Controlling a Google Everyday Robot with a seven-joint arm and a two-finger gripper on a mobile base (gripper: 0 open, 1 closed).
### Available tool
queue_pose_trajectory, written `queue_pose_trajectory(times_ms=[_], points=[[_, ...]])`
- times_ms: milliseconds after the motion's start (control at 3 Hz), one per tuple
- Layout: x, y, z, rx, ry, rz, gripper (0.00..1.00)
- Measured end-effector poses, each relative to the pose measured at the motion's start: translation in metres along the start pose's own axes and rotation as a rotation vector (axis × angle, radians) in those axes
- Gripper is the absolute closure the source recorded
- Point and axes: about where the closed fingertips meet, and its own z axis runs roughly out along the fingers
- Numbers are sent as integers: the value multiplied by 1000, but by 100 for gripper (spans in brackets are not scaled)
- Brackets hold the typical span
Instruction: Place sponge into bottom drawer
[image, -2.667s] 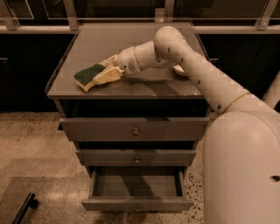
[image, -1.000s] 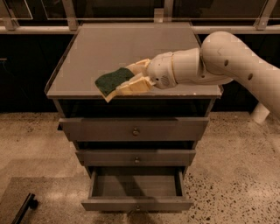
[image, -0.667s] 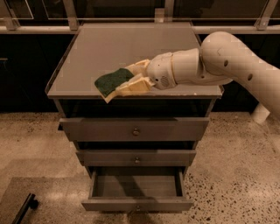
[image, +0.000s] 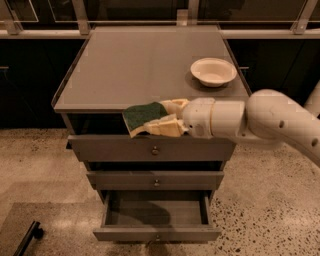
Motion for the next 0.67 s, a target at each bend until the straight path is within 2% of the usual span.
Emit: queue_pose_trajectory(times_ms=[333, 667], points=[[39, 6, -26, 99, -44, 81, 100], [44, 3, -38, 127, -45, 89, 100]])
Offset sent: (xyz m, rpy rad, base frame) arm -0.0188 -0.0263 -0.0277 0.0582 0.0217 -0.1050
